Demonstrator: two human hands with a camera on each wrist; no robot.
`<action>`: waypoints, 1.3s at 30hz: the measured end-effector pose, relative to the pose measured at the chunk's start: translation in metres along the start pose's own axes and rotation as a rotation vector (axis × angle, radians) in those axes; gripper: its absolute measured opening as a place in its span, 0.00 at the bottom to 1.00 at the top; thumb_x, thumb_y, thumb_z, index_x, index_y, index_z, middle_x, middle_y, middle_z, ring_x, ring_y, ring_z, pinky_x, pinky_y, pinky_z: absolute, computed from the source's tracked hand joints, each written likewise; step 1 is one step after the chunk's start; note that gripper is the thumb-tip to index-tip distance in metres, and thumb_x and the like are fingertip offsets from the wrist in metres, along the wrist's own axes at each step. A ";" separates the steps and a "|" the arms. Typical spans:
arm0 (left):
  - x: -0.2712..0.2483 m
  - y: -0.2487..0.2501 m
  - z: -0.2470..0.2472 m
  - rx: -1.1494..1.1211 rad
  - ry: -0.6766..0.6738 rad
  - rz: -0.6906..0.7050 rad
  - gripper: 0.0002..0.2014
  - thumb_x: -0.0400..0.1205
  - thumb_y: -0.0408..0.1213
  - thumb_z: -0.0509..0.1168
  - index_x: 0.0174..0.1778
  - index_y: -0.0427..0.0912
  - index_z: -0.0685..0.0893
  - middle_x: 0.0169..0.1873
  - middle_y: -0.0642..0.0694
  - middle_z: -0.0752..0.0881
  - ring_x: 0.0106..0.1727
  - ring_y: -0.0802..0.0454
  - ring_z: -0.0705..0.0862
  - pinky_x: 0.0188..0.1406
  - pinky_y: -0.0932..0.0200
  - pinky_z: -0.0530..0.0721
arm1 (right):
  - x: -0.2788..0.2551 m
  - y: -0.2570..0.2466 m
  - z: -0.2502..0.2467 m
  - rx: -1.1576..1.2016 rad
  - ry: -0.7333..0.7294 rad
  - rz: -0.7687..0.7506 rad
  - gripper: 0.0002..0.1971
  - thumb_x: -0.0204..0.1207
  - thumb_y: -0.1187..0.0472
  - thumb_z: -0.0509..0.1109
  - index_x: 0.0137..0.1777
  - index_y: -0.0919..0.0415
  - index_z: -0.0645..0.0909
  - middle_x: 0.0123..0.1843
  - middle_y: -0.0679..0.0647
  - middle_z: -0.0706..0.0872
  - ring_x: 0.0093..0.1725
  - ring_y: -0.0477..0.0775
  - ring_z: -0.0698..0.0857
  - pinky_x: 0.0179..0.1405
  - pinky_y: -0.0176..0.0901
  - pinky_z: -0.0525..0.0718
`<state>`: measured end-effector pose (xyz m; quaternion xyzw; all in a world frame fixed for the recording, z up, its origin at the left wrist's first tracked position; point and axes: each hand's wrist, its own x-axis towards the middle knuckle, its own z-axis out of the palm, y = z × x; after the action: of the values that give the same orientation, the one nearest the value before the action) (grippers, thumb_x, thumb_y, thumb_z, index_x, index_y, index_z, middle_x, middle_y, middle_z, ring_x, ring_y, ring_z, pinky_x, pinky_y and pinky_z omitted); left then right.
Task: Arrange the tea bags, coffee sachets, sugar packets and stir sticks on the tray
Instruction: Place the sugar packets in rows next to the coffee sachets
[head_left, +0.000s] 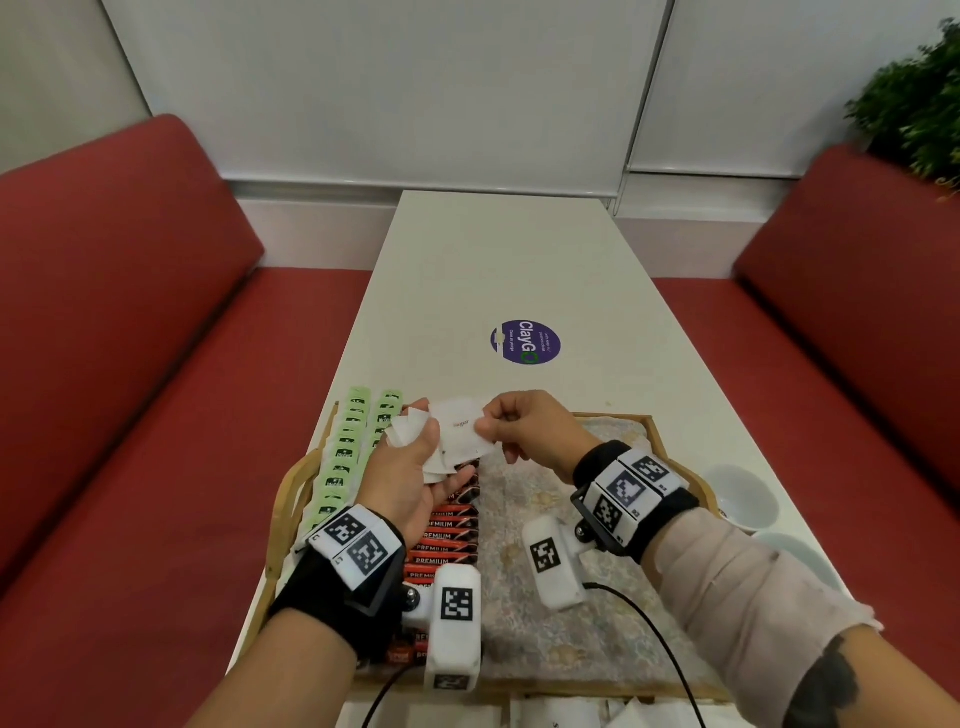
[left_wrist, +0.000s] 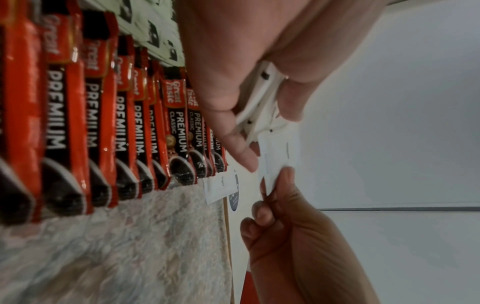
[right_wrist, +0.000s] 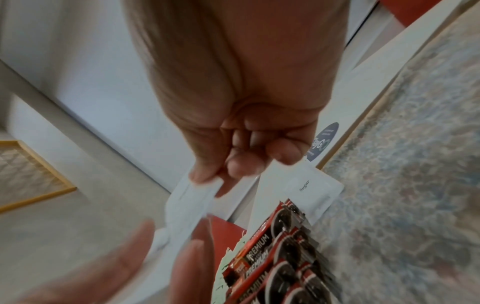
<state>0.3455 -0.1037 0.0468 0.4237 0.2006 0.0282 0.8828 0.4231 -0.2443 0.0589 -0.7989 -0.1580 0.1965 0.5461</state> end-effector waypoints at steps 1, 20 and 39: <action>0.001 0.000 -0.001 -0.001 0.012 0.002 0.12 0.87 0.33 0.57 0.64 0.49 0.76 0.54 0.42 0.85 0.46 0.46 0.86 0.32 0.54 0.89 | 0.002 0.002 -0.001 0.009 0.063 0.008 0.11 0.78 0.65 0.71 0.34 0.59 0.79 0.22 0.44 0.79 0.19 0.43 0.74 0.20 0.29 0.70; 0.009 0.002 -0.007 -0.019 0.023 -0.001 0.14 0.87 0.32 0.56 0.65 0.50 0.76 0.52 0.43 0.81 0.48 0.48 0.84 0.36 0.52 0.89 | 0.042 0.052 0.001 -0.218 0.307 0.374 0.14 0.76 0.63 0.70 0.28 0.54 0.78 0.37 0.56 0.85 0.37 0.56 0.81 0.40 0.46 0.80; 0.007 0.002 -0.004 -0.069 0.008 -0.067 0.15 0.85 0.33 0.60 0.68 0.46 0.77 0.52 0.40 0.83 0.48 0.46 0.85 0.33 0.52 0.90 | 0.050 0.051 0.001 -0.451 0.263 0.428 0.14 0.72 0.60 0.70 0.27 0.62 0.76 0.34 0.58 0.80 0.35 0.58 0.79 0.34 0.41 0.76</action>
<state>0.3508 -0.0982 0.0439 0.3859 0.2169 0.0074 0.8967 0.4683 -0.2377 0.0039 -0.9331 0.0456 0.1621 0.3178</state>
